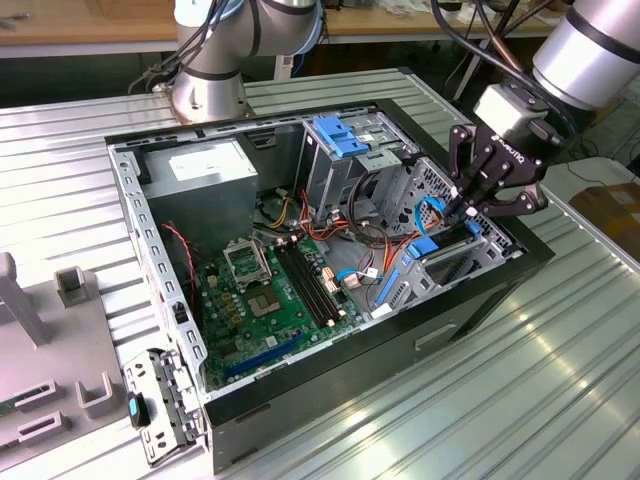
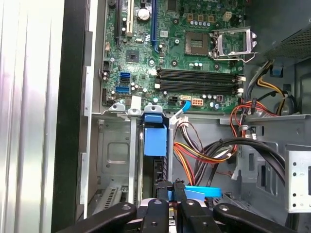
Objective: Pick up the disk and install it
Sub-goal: 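Insert the second disk wire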
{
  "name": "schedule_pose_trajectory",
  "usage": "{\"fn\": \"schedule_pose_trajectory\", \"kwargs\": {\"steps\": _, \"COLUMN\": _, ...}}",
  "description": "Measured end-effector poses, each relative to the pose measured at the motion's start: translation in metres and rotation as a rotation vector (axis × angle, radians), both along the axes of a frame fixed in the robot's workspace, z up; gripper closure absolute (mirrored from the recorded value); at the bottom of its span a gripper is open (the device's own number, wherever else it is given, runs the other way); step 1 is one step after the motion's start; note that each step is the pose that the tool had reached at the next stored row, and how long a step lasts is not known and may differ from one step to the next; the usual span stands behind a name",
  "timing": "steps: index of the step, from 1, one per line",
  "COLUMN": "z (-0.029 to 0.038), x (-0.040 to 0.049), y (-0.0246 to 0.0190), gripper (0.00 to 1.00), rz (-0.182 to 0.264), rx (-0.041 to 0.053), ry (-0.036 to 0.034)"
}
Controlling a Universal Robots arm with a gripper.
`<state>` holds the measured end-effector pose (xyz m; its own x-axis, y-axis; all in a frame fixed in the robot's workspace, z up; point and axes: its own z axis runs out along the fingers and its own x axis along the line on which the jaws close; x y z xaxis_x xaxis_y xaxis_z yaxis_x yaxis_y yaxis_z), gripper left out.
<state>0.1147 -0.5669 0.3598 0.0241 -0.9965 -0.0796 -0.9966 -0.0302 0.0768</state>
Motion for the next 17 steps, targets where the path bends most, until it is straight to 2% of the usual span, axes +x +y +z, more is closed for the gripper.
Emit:
{"fn": "schedule_pose_trajectory", "kwargs": {"steps": 4, "z": -0.0021, "x": -0.0007, "y": -0.0033, "gripper": 0.84, "rz": 0.0, "rx": 0.0004, "ry": -0.0007}}
{"fn": "schedule_pose_trajectory", "kwargs": {"steps": 6, "z": -0.003, "x": -0.0012, "y": -0.0035, "gripper": 0.84, "rz": 0.0, "rx": 0.0015, "ry": -0.0048}}
{"fn": "schedule_pose_trajectory", "kwargs": {"steps": 7, "z": -0.0045, "x": -0.0014, "y": -0.0037, "gripper": 0.84, "rz": 0.0, "rx": 0.0019, "ry": -0.0095}}
{"fn": "schedule_pose_trajectory", "kwargs": {"steps": 8, "z": -0.0052, "x": -0.0018, "y": -0.0038, "gripper": 0.84, "rz": 0.002, "rx": 0.0017, "ry": -0.0104}}
{"fn": "schedule_pose_trajectory", "kwargs": {"steps": 14, "z": -0.0089, "x": -0.0031, "y": -0.0056, "gripper": 0.84, "rz": 0.01, "rx": 0.0056, "ry": -0.0123}}
{"fn": "schedule_pose_trajectory", "kwargs": {"steps": 15, "z": -0.0089, "x": -0.0037, "y": -0.0057, "gripper": 0.84, "rz": 0.01, "rx": 0.0064, "ry": -0.0159}}
{"fn": "schedule_pose_trajectory", "kwargs": {"steps": 17, "z": -0.0088, "x": -0.0049, "y": -0.0057, "gripper": 0.84, "rz": 0.011, "rx": 0.0068, "ry": -0.0279}}
